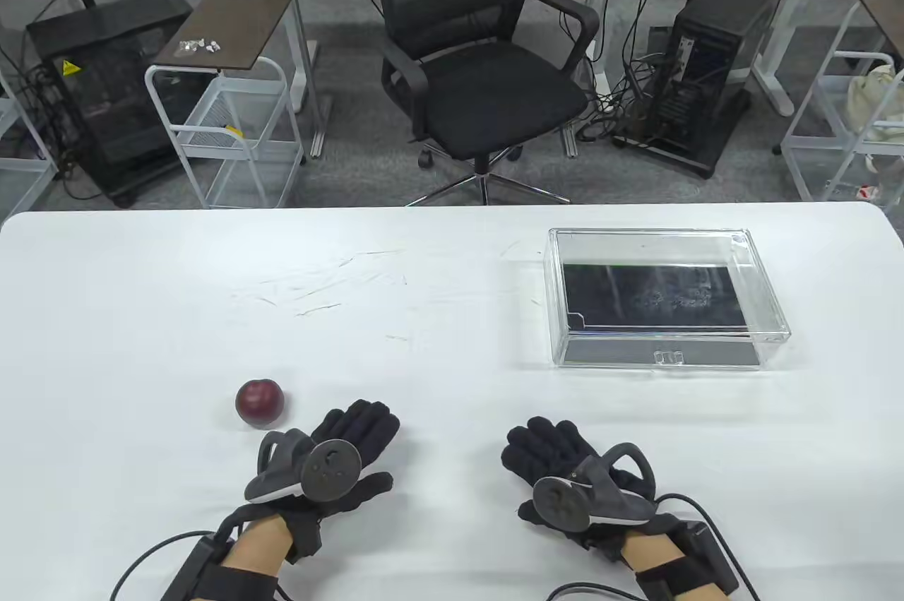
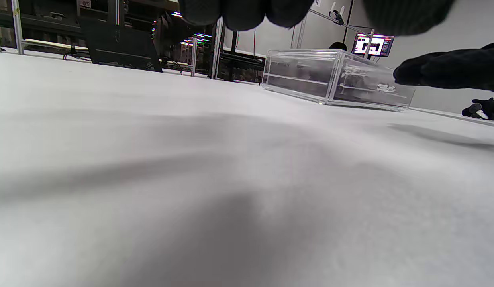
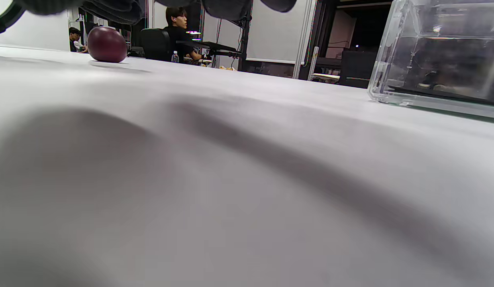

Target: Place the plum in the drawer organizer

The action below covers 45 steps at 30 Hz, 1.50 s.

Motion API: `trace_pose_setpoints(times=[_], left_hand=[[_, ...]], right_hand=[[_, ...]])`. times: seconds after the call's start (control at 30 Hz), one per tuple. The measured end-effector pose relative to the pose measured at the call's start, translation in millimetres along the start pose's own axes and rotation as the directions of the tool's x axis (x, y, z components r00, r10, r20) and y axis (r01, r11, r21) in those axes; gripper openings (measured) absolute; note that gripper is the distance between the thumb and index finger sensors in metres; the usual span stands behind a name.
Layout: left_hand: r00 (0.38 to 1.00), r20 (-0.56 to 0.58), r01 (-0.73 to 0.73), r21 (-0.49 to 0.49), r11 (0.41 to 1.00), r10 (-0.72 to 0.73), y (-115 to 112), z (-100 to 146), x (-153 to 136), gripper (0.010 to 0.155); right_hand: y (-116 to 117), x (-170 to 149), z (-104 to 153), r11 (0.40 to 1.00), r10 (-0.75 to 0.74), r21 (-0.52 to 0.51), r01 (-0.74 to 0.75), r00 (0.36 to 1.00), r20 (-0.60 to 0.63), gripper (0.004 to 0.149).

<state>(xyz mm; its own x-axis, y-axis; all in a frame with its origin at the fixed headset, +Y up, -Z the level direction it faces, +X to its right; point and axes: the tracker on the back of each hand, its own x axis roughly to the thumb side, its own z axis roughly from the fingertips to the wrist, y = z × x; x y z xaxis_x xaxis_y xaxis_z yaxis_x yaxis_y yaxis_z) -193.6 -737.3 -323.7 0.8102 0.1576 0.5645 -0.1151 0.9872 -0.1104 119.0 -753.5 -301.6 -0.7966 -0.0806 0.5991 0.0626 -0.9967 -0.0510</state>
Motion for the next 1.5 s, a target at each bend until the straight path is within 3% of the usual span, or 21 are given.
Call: trace_pose_setpoints(times=[0.23, 0.3, 0.37, 0.43, 0.5, 0.53, 0.6, 0.67, 0.7, 0.83, 1.0, 1.13, 1.23, 1.5], left_hand=[[1.0, -0.008, -0.002, 0.001, 1.0, 0.002, 0.4, 0.4, -1.1, 0.076], [1.0, -0.009, 0.0, -0.001, 1.0, 0.0, 0.3, 0.4, -1.2, 0.076], [1.0, -0.011, 0.001, 0.0, 1.0, -0.001, 0.7, 0.5, -1.7, 0.076], [1.0, -0.015, -0.003, 0.002, 1.0, 0.003, 0.9, 0.4, -2.6, 0.076], [1.0, -0.021, -0.006, 0.002, 1.0, 0.006, 1.0, 0.3, -3.8, 0.076], [1.0, -0.025, -0.007, 0.001, 1.0, 0.007, 1.0, 0.3, -4.6, 0.076], [0.999, -0.031, -0.01, -0.001, 1.0, 0.01, 0.7, 0.5, -5.4, 0.076], [0.999, -0.037, -0.016, -0.002, 1.0, 0.016, 0.9, 0.6, -5.9, 0.076], [0.999, -0.039, -0.019, -0.001, 1.0, 0.019, 1.0, 0.4, -6.4, 0.076], [0.998, -0.047, -0.032, -0.003, 0.999, 0.032, 1.0, 0.0, -8.5, 0.075], [0.998, -0.056, -0.032, -0.009, 0.999, 0.031, 1.1, 0.2, -8.9, 0.075], [0.998, -0.055, -0.028, -0.005, 1.0, 0.027, 0.9, 0.1, -9.1, 0.075], [0.998, -0.057, -0.029, -0.008, 1.0, 0.029, 0.6, -0.1, -9.3, 0.074], [0.997, -0.064, -0.036, -0.015, 0.999, 0.035, 0.2, -0.2, -10.1, 0.074]], right_hand=[[-1.9, -1.6, -0.2, 1.0, -0.003, -0.018, 0.003, 1.0, -0.015, 0.075], [-6.9, -8.0, -0.7, 0.999, 0.034, -0.04, -0.037, 0.997, -0.073, 0.077], [-14.5, -24.5, -1.3, 0.994, 0.095, -0.032, -0.104, 0.973, -0.211, 0.084], [-22.5, -53.1, -0.4, 0.99, 0.115, -0.035, -0.14, 0.911, -0.397, 0.086], [-28.1, -90.8, 0.4, 0.993, 0.074, -0.033, -0.116, 0.803, -0.592, 0.086], [-30.4, -115.6, 2.2, 0.996, 0.04, -0.031, -0.088, 0.698, -0.714, 0.086], [-29.3, -154.0, 4.4, 0.998, -0.055, -0.062, 0.006, 0.546, -0.836, 0.086], [-23.4, -184.9, 4.3, 0.99, -0.121, -0.083, 0.112, 0.399, -0.909, 0.09], [-20.4, -195.1, 2.9, 0.985, -0.124, -0.071, 0.16, 0.354, -0.927, 0.092], [-11.4, -219.3, -7.7, 0.961, -0.116, -0.041, 0.272, 0.266, -0.957, 0.094], [-5.8, -226.5, -21.9, 0.95, -0.112, -0.032, 0.312, 0.241, -0.964, 0.088], [-3.1, -224.3, -25.9, 0.968, -0.102, -0.039, 0.247, 0.248, -0.963, 0.08], [-2.3, -222.6, -24.3, 0.982, -0.082, -0.032, 0.185, 0.266, -0.961, 0.079], [-3.5, -211.5, -8.6, 0.98, -0.091, -0.04, 0.197, 0.26, -0.961, 0.078]])
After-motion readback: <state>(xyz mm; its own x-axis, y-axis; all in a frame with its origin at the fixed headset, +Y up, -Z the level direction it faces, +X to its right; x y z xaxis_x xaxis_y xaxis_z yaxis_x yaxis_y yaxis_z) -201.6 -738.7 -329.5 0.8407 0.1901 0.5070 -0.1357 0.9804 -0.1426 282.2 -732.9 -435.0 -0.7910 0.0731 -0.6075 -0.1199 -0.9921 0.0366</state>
